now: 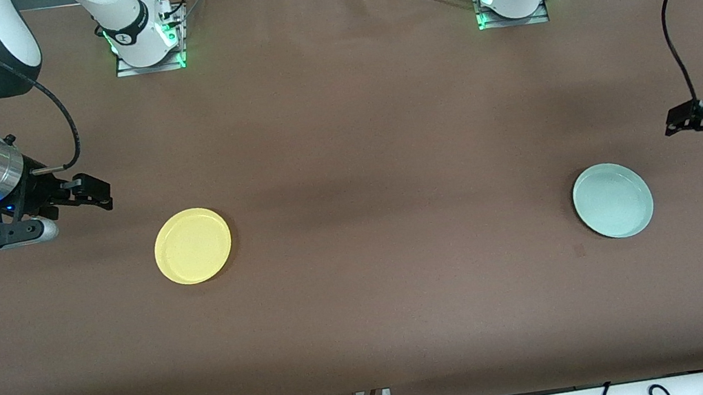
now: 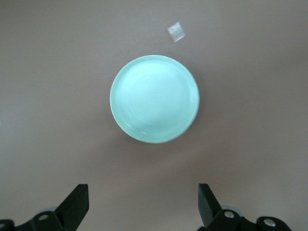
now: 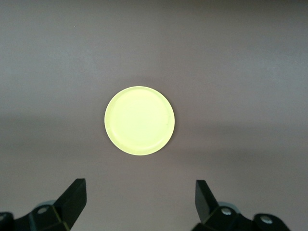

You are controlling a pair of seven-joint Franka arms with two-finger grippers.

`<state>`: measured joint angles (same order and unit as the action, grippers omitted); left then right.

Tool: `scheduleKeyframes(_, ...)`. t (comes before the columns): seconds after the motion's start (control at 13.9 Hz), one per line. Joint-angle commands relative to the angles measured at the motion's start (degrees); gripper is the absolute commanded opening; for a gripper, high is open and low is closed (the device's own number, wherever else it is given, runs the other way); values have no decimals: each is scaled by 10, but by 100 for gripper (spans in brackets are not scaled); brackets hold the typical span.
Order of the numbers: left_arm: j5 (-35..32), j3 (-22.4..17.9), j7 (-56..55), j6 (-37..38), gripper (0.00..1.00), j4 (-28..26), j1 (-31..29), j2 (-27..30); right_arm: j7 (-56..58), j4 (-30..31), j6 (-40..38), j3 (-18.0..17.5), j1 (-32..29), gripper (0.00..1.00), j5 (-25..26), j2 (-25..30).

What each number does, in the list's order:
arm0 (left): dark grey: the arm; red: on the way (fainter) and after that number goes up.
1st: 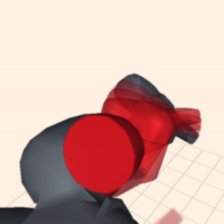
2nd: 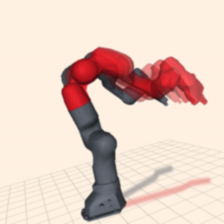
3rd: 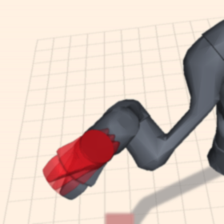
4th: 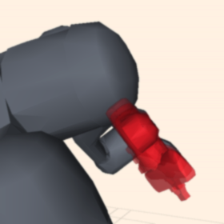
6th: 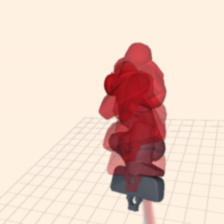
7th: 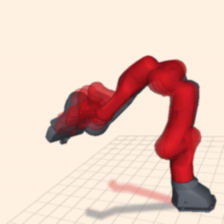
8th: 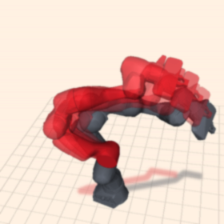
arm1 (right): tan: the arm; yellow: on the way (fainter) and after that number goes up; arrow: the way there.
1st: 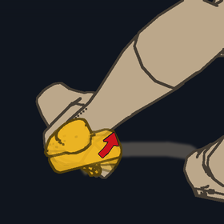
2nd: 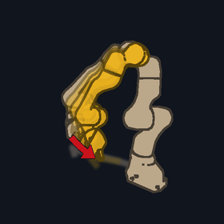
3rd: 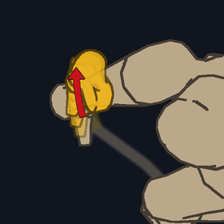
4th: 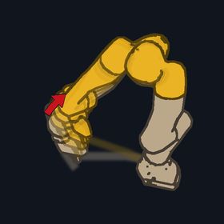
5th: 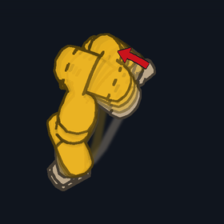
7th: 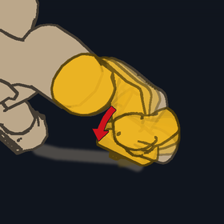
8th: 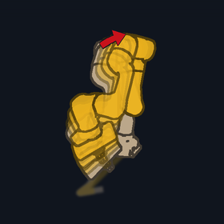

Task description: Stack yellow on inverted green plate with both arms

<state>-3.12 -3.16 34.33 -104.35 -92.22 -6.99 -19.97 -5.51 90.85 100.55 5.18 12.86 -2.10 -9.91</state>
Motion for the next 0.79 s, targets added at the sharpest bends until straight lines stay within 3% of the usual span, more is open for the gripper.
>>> scheduleKeyframes(0.0, 9, 2, 22, -65, 100, 36, -8, -71, -1, 6, -5, -2, -3, 100, -7, 0)
scheduleKeyframes(0.43, 12, 2, 30, -181, 100, 64, -27, -202, 0, 6, 2, -2, -4, 100, -16, -15)
scheduleKeyframes(0.72, 14, 3, 31, -240, 100, 71, -34, -260, -1, 2, 24, -1, -20, 100, -17, -58)
